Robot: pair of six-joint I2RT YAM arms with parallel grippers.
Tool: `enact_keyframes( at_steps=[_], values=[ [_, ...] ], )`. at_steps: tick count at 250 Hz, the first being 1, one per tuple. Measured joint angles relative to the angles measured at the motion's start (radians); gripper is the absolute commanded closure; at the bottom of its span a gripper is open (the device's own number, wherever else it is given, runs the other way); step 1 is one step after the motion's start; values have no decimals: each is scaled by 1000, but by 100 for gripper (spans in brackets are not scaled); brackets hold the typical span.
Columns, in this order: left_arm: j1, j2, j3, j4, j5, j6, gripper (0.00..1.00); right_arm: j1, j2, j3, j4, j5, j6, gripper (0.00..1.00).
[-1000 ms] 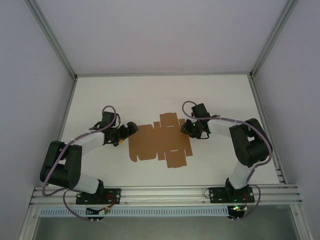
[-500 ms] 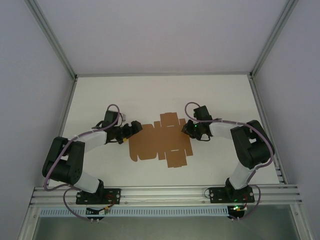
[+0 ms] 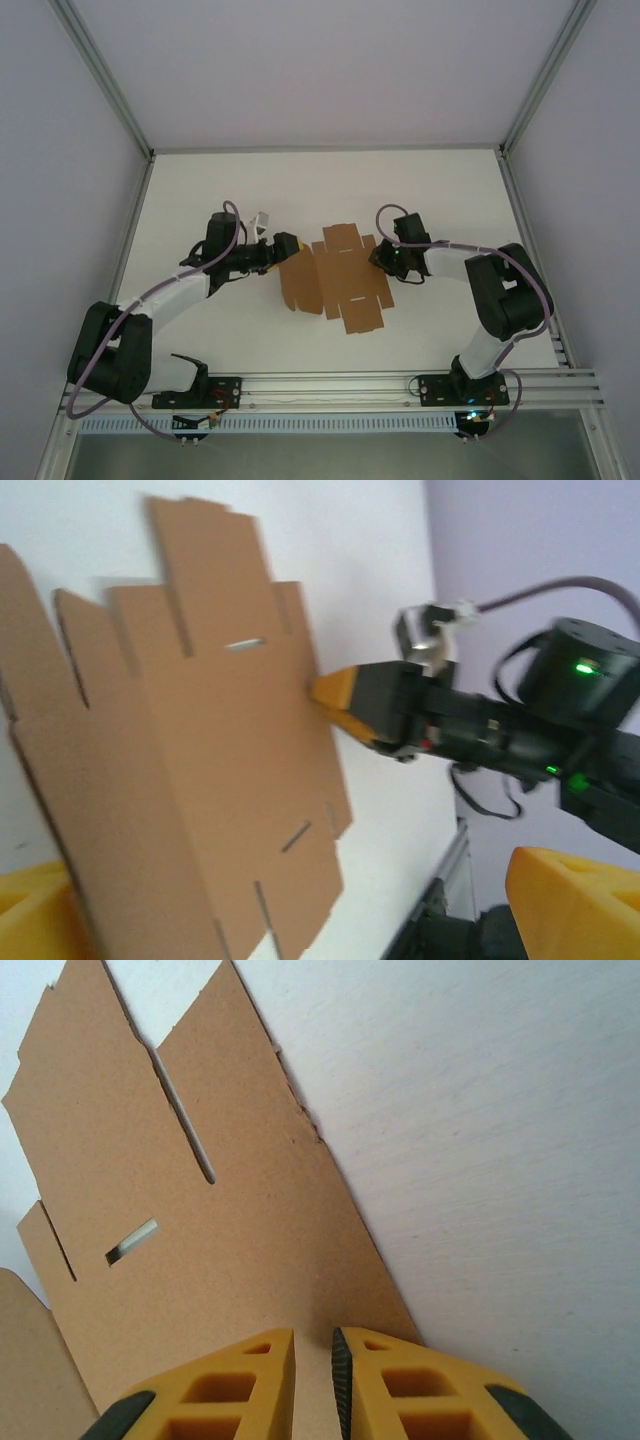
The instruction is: Assemble paper box
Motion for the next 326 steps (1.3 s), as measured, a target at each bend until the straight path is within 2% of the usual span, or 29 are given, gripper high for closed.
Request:
enact_keyframes(
  at_steps=[46,74,93,116,142,173,212,237,281,311,326],
  values=[
    [-35,52,59,-73,-46,39,9,1,0,-15,32,-28,0,79],
    [-60,98,117,-174,-122,94,19,1,1,-17,36,-35,0,79],
    [-67,114,133,-215,-160,113,33,1,0,-20,43,-38,0,78],
    [-71,124,140,-251,-193,142,58,1,-2,-21,45,-40,-1,77],
    [-72,139,169,-298,-217,166,77,5,-17,-21,23,-42,-13,74],
    [-73,140,232,-355,-235,212,100,8,-91,-21,-86,-9,-60,56],
    [-73,137,332,-406,-217,251,100,-3,-280,18,-255,53,-146,21],
    [-73,114,384,-419,-179,266,100,-32,-420,54,-291,76,-224,12],
    [-73,71,494,-431,-68,285,100,-136,-635,57,-303,40,-338,8],
    [-71,65,576,-429,4,285,100,-266,-706,56,-303,-86,-378,9],
    [-70,57,603,-425,37,285,100,-318,-714,55,-300,-154,-388,14]
  ],
)
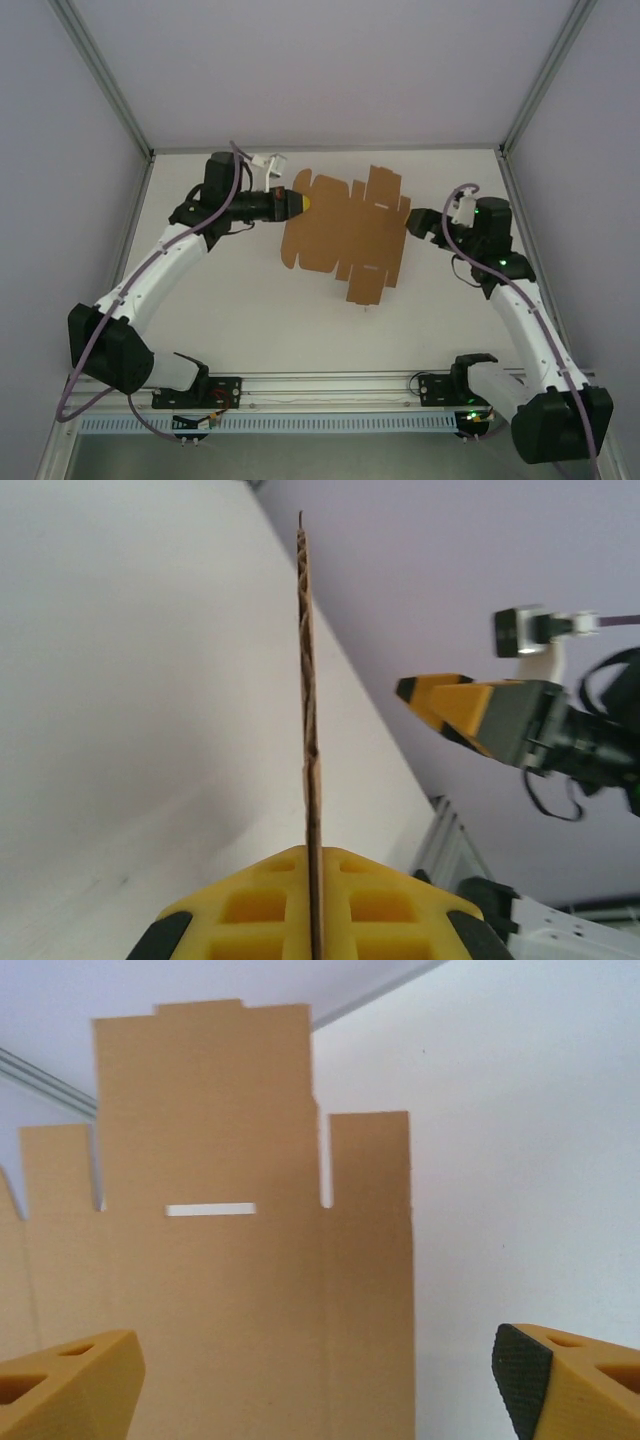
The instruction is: Assemble paper box
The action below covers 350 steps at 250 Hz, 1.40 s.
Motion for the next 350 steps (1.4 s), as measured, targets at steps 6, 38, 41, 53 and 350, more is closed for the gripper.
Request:
enact_keyframes(
  at_steps=[6,38,41,53,350],
  values=[
    [0,-5,7,4,11,-1,100,-14,3,0,2,-30,-5,16],
    [11,-34,24,39,51,-23,100,-69,56,0,10,-207,-7,25],
    [12,-35,24,42,53,-24,100,-74,65,0,11,-230,-5,25],
    [18,-40,29,52,64,-38,100,-87,97,0,20,-288,-3,27],
    [98,-78,5,235,137,-193,100,-113,147,9,185,-630,-37,100]
  ],
)
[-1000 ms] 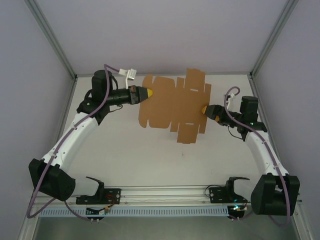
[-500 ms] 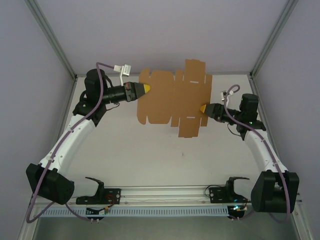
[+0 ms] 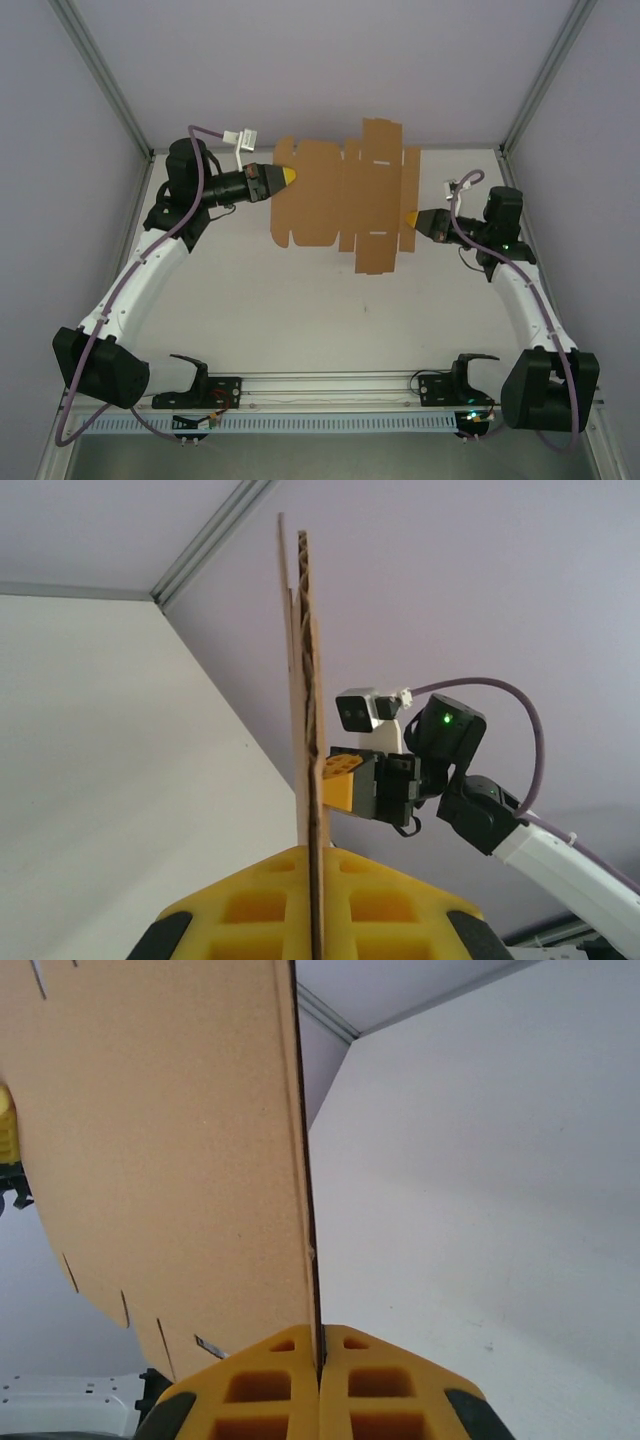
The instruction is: Assemble paper box
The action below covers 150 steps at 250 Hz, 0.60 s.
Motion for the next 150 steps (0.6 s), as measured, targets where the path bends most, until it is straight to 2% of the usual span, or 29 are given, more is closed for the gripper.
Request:
enact_keyframes(
  at_steps=[35,56,68,80,90,118,150],
  values=[
    [6,0,-30,28,-3,-10,99,3,-21,21,-63,37,-46,100],
    [6,4,-38,11,-24,1,70,43,-24,56,-152,133,-108,100],
    [4,6,-42,-28,-53,24,42,92,-24,89,-209,206,-151,100],
    [1,6,-52,-76,-93,45,22,140,-24,122,-257,278,-192,100],
    [0,5,-69,-118,-137,61,1,169,-24,143,-285,325,-220,100],
    [0,-3,-150,-232,-287,87,0,219,-3,170,-349,447,-295,100],
    [0,-17,-224,-388,-455,101,0,293,90,188,-423,615,-384,100]
  ],
)
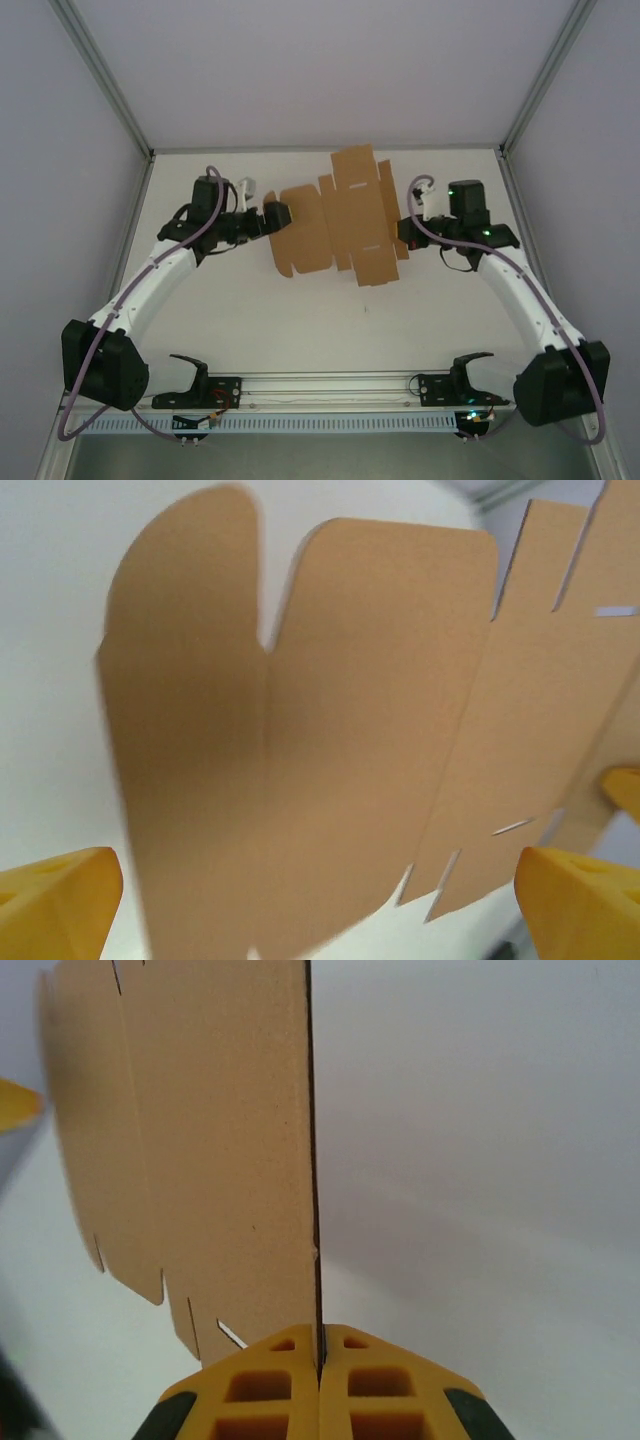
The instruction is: Assemble paper box
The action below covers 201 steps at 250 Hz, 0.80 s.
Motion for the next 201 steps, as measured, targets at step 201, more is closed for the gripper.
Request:
enact_keyframes(
  at_steps=[201],
  values=[
    [0,159,242,-29,72,-54,0,483,267,-163,658,953,-983,100]
  ],
)
